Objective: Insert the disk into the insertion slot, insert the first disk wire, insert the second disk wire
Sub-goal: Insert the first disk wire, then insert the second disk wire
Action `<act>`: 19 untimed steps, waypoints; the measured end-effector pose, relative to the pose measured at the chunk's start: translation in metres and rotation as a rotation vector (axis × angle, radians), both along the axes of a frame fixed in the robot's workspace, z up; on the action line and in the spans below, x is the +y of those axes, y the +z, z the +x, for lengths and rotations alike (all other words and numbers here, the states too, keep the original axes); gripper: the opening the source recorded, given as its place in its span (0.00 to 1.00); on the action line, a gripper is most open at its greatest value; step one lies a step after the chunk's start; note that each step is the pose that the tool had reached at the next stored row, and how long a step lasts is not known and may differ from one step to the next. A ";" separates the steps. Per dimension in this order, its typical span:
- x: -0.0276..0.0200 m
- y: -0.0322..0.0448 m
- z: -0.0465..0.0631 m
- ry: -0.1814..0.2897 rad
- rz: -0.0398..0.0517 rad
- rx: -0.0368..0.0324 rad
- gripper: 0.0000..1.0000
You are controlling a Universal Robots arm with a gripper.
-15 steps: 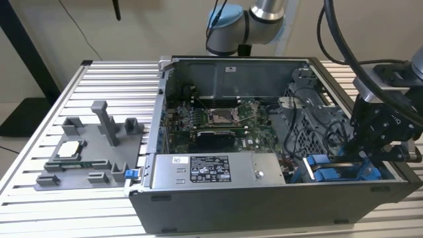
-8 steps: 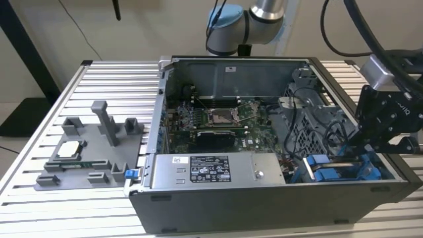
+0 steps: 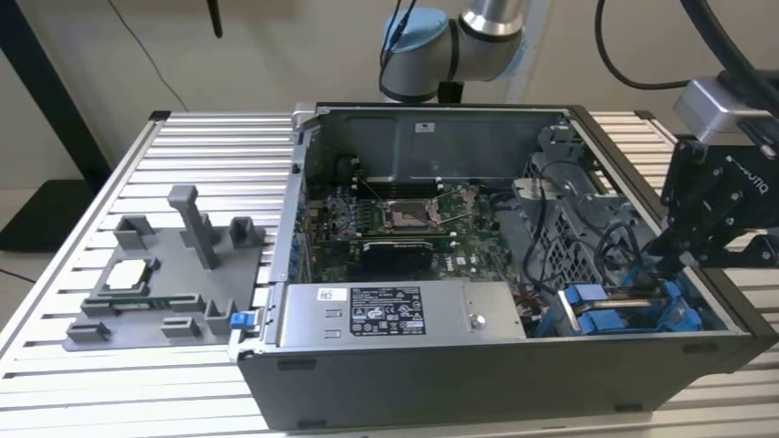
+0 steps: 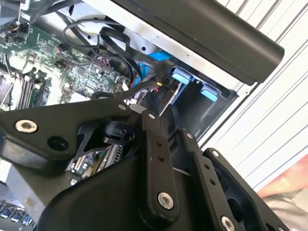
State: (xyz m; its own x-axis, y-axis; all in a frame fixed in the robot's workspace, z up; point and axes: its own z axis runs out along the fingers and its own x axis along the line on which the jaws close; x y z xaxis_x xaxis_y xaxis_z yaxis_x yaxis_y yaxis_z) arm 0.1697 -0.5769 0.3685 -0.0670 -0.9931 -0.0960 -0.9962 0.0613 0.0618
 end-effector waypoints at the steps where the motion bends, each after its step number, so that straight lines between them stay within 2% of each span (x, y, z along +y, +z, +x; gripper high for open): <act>1: 0.0009 0.0004 0.000 0.000 0.0001 -0.0005 1.00; 6: 0.0071 0.0038 0.000 0.000 -0.0019 -0.0027 1.00; 10: 0.0117 0.0041 0.000 0.000 -0.0068 -0.0129 1.00; 12: 0.0126 0.0043 0.000 0.000 -0.0073 -0.0166 1.00; 19: 0.0133 0.0049 0.005 0.005 -0.0084 -0.0203 1.00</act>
